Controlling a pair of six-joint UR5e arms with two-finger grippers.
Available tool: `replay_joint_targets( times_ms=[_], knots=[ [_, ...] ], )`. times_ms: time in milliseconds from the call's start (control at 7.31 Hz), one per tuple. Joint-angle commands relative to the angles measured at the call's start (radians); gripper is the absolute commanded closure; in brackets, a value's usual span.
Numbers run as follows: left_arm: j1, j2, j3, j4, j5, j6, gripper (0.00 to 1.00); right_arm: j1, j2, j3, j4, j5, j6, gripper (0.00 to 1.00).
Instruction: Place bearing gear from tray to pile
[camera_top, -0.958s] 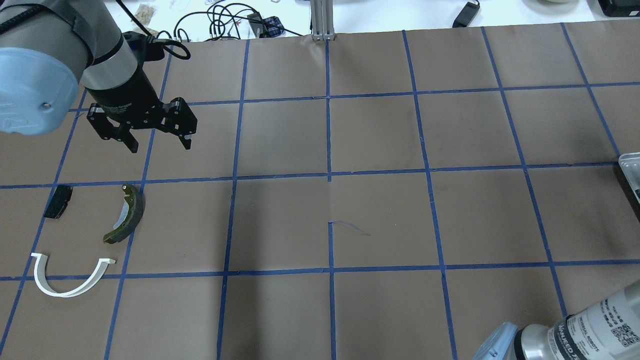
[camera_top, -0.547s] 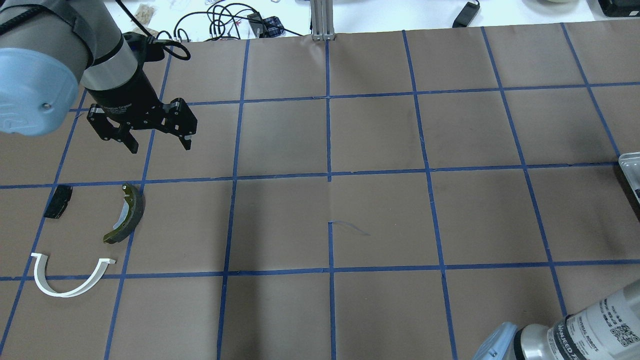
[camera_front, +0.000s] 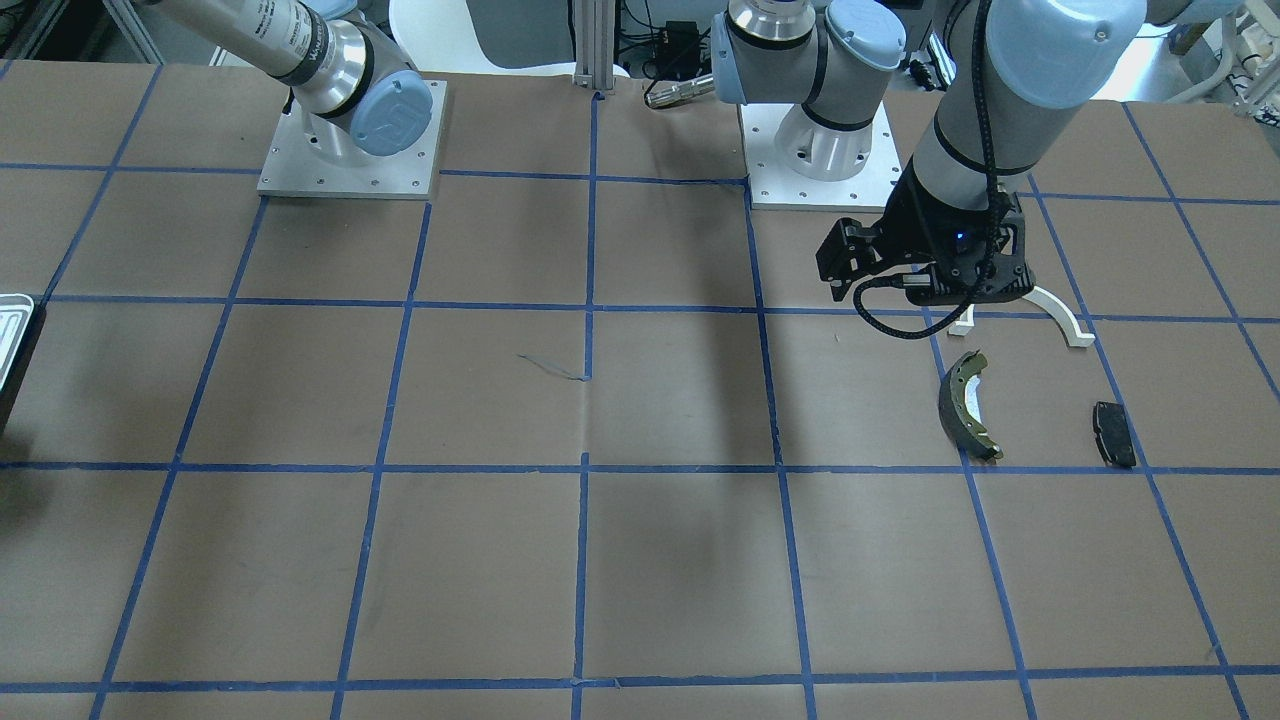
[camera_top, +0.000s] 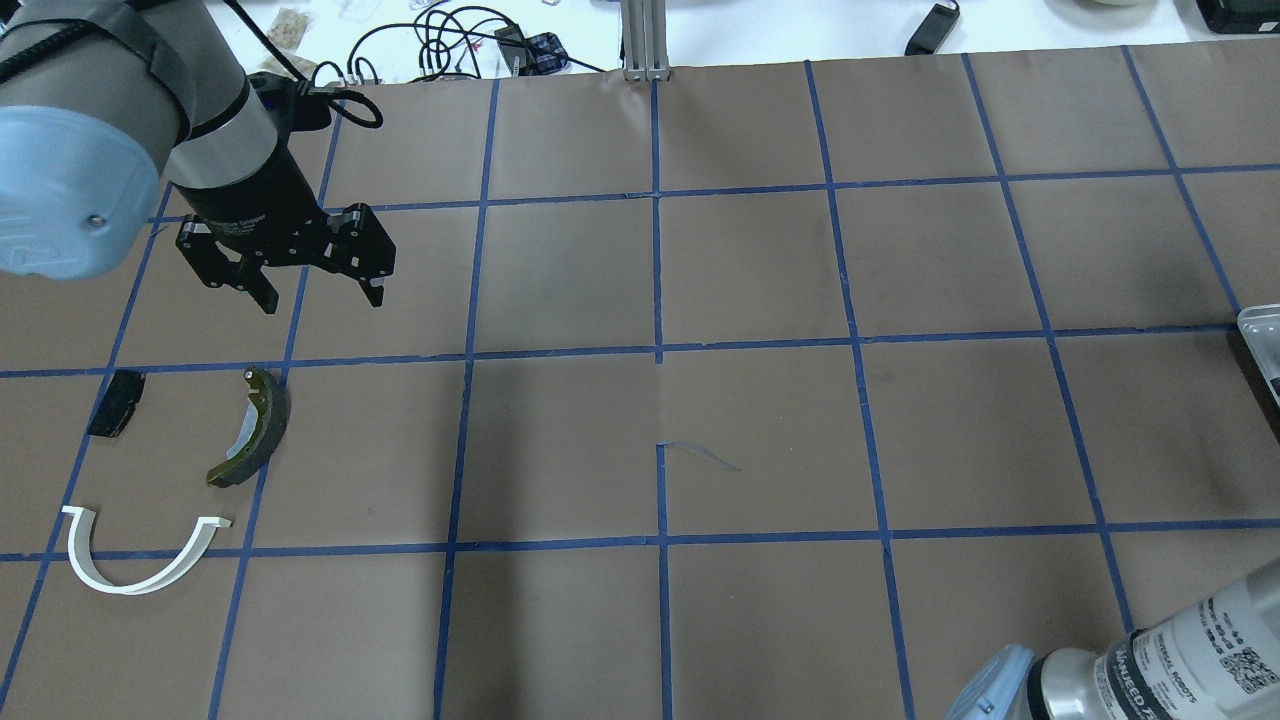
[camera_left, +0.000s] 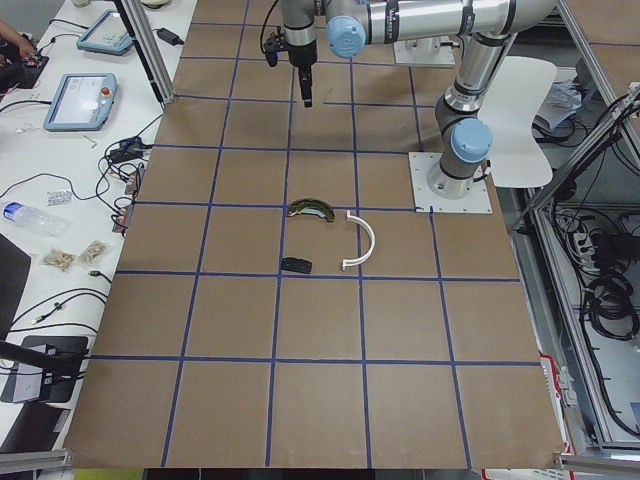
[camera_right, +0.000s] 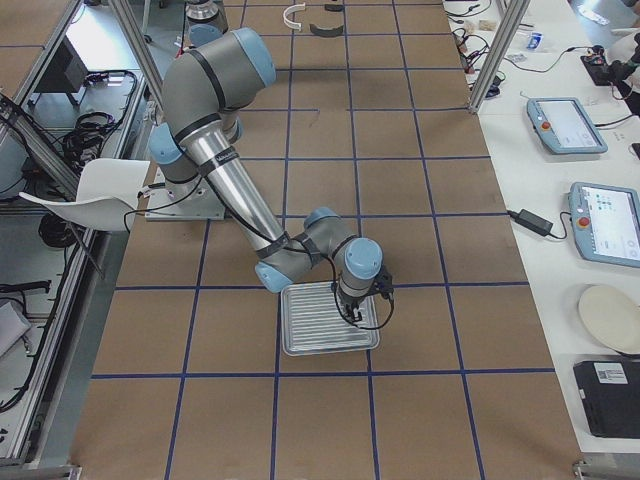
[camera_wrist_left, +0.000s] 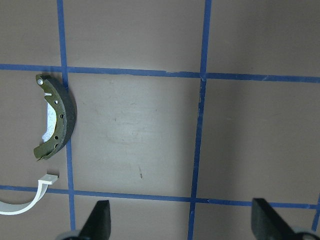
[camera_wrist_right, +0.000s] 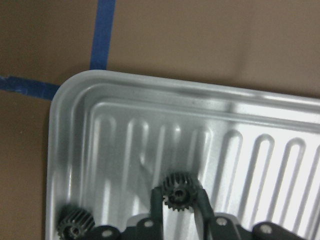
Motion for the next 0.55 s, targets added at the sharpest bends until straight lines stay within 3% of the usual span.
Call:
replay_joint_targets(
  times_ms=[0,274,411],
  knots=[
    [-0.002,0.001,-0.001,0.001,0.000,0.000,0.00,0.000,-0.002,-0.001,0.004,0.000,0.001,1.00],
    [-0.002,0.001,-0.003,0.001,0.000,0.000,0.00,0.011,-0.040,-0.001,0.012,0.000,0.032,1.00],
    [-0.002,0.000,-0.004,0.001,0.000,0.000,0.00,0.047,-0.116,0.008,0.053,-0.008,0.081,1.00]
  ],
)
